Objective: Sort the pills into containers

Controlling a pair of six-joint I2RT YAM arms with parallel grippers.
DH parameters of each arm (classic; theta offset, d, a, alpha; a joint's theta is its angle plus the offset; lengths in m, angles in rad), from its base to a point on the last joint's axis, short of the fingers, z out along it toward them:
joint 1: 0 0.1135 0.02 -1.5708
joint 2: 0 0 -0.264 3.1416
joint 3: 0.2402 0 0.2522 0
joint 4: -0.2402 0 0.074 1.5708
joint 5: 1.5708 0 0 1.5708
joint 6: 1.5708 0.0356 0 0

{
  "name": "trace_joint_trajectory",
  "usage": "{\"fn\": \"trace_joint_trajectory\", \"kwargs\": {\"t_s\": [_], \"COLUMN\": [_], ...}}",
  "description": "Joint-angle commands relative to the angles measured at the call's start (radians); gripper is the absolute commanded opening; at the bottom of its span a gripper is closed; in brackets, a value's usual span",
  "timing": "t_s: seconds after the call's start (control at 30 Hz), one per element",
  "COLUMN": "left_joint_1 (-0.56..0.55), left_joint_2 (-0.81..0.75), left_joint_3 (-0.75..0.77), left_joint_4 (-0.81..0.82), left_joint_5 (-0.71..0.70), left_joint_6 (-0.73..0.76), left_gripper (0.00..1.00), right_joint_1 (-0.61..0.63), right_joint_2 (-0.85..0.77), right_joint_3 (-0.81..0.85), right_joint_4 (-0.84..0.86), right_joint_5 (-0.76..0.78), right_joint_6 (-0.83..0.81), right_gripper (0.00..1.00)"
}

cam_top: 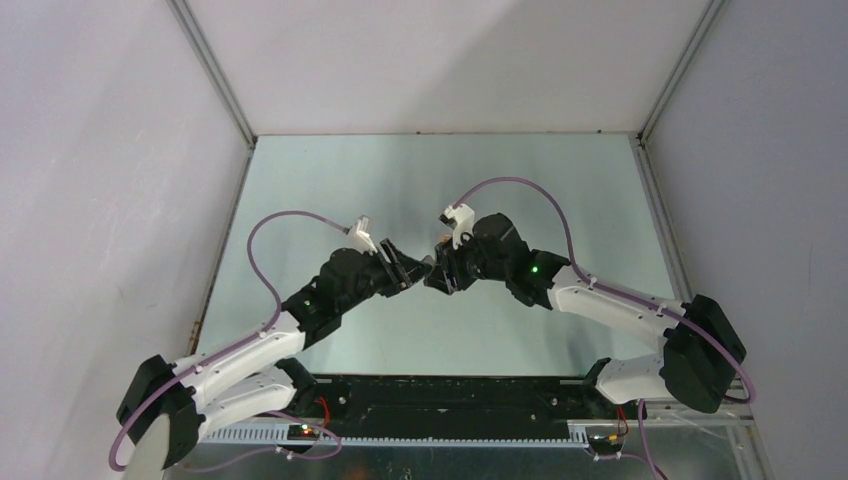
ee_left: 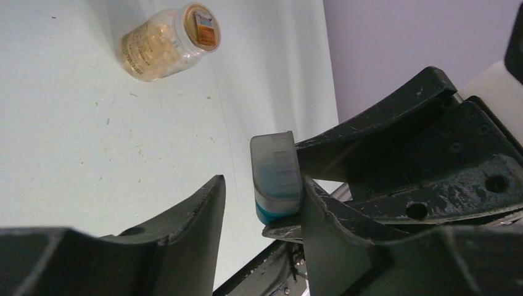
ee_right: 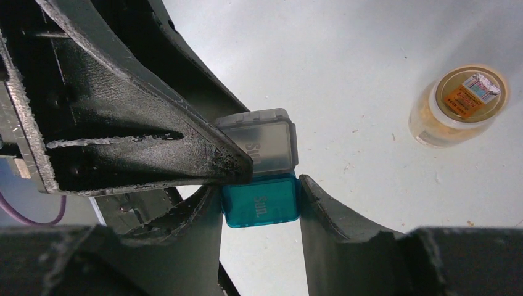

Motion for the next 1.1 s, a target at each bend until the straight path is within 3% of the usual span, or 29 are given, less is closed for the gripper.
{"fn": "trace_joint_trajectory", "kwargs": {"t_s": [0.0,0.33,0.4,0.53,0.6,0.67,0.87,1.07], "left_joint_1": [0.005,0.006,0.006,0.006,0.006,0.007,0.007,0.009], "left_joint_2": [-0.007,-0.007,0.000,0.003,0.002,-0.001,-0.002,-0.012], "left_joint_3": [-0.016,0.001,0.008,0.017,0.027,0.039,0.061,0.072], "left_joint_4": [0.042,0.009,0.000,-0.019,-0.038,-0.057,-0.085,-0.110], "left_joint_5": [-0.011,-0.012,-0.007,-0.012,-0.020,-0.025,-0.026,-0.026], "left_joint_6": [-0.039,-0.049,-0.046,-0.038,-0.028,-0.016,0.012,0.048], "left_gripper": [0.50,0.27,0.17,0.02,0.00,0.00,0.00,0.00], "right_joint_1": [0.006,0.010,0.009,0.005,0.005,0.008,0.007,-0.009], "right_joint_2": [0.012,0.082,0.093,0.102,0.107,0.109,0.111,0.081], "right_joint_3": [0.003,0.068,0.079,0.085,0.088,0.089,0.089,0.088], "right_joint_4": [0.072,0.006,-0.009,-0.026,-0.040,-0.051,-0.052,-0.094], "right_joint_5": [-0.027,-0.040,-0.041,-0.066,-0.079,-0.081,-0.073,-0.023], "right_joint_6": [0.049,0.101,0.114,0.117,0.098,0.078,0.083,0.091], "right_gripper": [0.39,0.41,0.44,0.65,0.73,0.74,0.62,0.60]}}
